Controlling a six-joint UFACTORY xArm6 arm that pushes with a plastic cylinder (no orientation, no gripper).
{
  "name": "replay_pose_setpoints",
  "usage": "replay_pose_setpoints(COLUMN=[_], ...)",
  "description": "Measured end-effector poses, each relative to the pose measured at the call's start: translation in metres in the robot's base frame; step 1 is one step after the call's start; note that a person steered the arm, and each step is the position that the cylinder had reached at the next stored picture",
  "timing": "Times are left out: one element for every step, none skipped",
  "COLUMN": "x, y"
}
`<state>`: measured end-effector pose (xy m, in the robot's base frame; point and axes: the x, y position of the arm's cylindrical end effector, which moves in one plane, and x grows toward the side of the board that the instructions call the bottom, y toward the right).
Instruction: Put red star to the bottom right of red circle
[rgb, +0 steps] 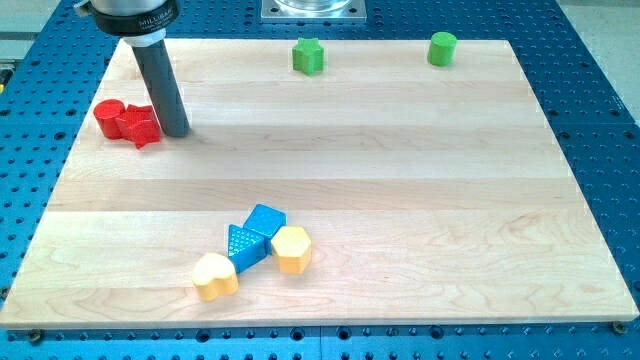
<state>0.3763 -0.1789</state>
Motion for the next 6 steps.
replay_pose_setpoints(x=[0.000, 0.000, 0.013, 0.031, 0.045, 0.048], y=[0.000, -0.002, -0.012, -0.012, -0.008, 0.017])
